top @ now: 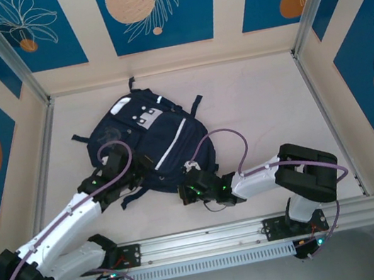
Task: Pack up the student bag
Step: Zip the student bag at the center of the table.
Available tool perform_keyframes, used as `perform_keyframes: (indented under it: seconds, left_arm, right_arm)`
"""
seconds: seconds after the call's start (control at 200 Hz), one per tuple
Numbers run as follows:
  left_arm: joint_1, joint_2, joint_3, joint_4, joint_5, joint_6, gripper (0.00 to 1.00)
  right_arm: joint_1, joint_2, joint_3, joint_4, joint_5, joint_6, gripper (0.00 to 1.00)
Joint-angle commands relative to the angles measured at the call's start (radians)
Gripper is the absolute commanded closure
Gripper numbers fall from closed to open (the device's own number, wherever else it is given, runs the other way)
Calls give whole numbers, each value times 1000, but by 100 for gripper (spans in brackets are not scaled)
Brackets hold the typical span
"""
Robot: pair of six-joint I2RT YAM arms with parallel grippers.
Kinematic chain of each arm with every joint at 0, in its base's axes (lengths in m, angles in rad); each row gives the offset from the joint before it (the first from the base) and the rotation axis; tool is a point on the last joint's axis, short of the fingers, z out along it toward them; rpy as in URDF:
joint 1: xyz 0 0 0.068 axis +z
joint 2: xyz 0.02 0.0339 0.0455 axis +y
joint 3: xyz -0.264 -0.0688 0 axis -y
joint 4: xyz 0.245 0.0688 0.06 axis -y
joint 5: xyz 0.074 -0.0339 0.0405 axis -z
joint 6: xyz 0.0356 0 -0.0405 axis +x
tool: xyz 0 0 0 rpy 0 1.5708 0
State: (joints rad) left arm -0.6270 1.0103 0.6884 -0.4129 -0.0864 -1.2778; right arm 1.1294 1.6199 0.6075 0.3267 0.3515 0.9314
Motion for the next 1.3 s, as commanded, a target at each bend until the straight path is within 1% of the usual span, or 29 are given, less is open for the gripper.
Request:
perform_keyframes:
  seconds: [0.0, 0.305, 0.365, 0.44, 0.51, 0.625, 0.82, 1.135, 1.295]
  left_arm:
    - [-4, 21, 6, -29, -1, -18, 62]
    - [-5, 131, 47, 33, -2, 4, 61]
    - [-5, 160, 55, 49, 6, 15, 62]
    - [-4, 173, 49, 56, 7, 12, 71]
    - [-5, 164, 26, 78, -4, 10, 83]
    - [-2, 145, 14, 62, -34, 25, 100]
    - [10, 123, 12, 38, -46, 38, 100]
    - [26, 100, -2, 20, -56, 62, 100]
    - [29, 91, -1, 21, -59, 74, 100]
  right_arm:
    - [-10, -3, -11, -53, 56, -9, 100]
    - [-11, 18, 5, -56, 47, -15, 100]
    - [-10, 17, 6, -60, 51, -21, 100]
    - [-10, 12, 8, -78, 61, -31, 100]
    - [-8, 6, 6, -94, 73, -42, 100]
    - [-4, 5, 9, -127, 89, -70, 100]
    - [-2, -15, 24, -218, 112, -136, 100]
    - [-9, -109, -32, -268, 108, -253, 100]
    - [-41, -176, -75, -275, 81, -300, 100]
